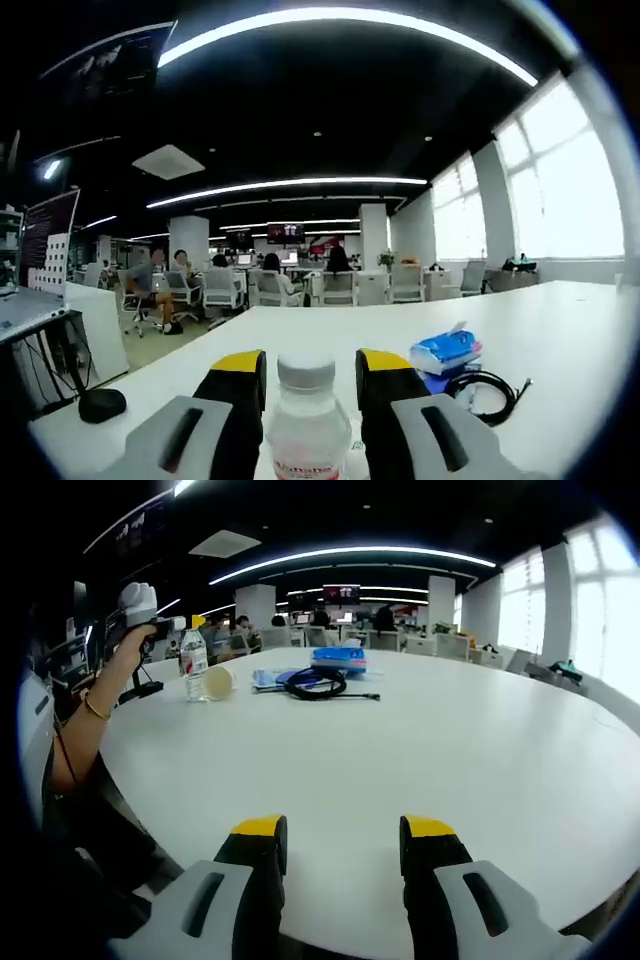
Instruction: Arrange the tabletop items into an orderly group along one side of the table until the central work area is clear of visible clutter.
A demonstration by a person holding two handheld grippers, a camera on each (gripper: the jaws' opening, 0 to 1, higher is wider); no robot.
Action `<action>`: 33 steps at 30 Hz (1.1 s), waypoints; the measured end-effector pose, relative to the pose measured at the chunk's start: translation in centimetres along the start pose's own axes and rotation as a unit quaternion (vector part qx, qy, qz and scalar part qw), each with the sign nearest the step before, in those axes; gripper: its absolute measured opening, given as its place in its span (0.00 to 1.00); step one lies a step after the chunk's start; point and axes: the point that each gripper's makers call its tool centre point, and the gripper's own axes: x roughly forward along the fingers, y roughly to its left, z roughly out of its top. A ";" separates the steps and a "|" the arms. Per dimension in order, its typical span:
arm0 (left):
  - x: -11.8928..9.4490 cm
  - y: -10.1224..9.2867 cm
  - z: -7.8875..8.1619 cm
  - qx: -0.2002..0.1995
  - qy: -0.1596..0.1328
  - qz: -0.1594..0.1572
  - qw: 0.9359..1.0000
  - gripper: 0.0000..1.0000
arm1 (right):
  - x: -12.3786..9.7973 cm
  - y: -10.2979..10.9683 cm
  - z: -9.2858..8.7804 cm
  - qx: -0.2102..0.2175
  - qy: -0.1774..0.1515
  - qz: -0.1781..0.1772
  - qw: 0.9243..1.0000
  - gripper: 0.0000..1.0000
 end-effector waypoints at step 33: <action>0.4 0.4 0.1 -0.019 0.018 -0.026 0.999 0.21 | -0.5 -0.4 -0.3 0.016 0.001 -0.006 1.000 0.41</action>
